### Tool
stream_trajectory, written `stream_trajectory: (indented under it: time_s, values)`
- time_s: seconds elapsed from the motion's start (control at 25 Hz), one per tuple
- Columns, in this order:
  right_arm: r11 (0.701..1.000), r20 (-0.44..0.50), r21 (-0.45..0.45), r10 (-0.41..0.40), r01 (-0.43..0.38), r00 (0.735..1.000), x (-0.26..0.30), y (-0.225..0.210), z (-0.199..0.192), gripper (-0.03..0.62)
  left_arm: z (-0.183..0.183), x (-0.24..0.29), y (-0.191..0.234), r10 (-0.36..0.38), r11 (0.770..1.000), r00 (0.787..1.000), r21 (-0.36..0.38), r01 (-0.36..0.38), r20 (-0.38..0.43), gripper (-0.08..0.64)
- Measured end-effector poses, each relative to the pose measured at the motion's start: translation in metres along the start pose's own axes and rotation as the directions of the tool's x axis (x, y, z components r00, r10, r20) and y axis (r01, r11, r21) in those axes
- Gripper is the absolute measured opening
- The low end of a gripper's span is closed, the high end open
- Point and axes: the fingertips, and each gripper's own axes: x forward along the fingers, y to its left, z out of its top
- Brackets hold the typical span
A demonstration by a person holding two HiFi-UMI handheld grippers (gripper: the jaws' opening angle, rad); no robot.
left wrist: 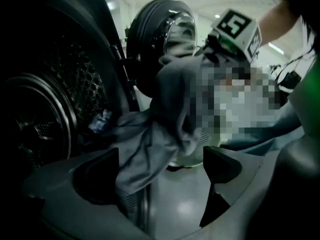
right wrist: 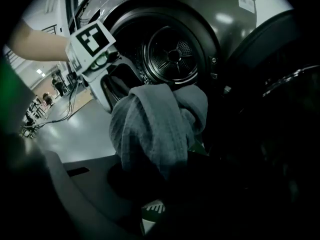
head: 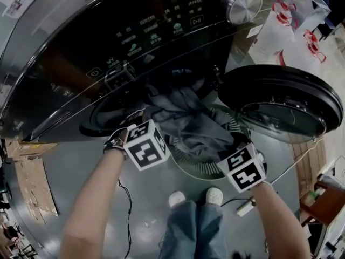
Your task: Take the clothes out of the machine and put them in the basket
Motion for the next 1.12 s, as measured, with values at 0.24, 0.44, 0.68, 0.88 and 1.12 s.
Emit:
stream_trajectory:
  time_s: [0.24, 0.44, 0.68, 0.88, 1.12]
  values:
    - [0.999, -0.04, -0.034, -0.002, 0.0, 0.999, 0.012, -0.009, -0.006, 0.058, -0.041, 0.041, 0.067, 0.213, 0.97, 0.968, 0.145, -0.194, -0.136, 0.526]
    - [0.999, -0.095, -0.029, -0.023, 0.021, 0.995, 0.035, -0.013, -0.018, 0.058, -0.054, 0.065, 0.118, 0.279, 0.954, 0.936, 0.17, -0.245, -0.216, 0.525]
    - [0.999, -0.172, -0.03, -0.031, 0.026, 0.985, 0.058, -0.009, -0.037, 0.058, -0.059, 0.09, 0.141, 0.253, 0.964, 0.93, 0.144, -0.221, -0.267, 0.525]
    - [0.997, -0.181, -0.078, -0.023, 0.009, 0.983, 0.065, -0.002, -0.043, 0.058, -0.061, 0.107, 0.132, 0.224, 0.973, 0.927, 0.115, -0.198, -0.302, 0.316]
    - [0.997, -0.181, -0.07, -0.033, 0.021, 0.983, 0.06, 0.0, -0.045, 0.058, -0.051, 0.081, 0.129, 0.243, 0.965, 0.941, -0.038, -0.259, -0.237, 0.089]
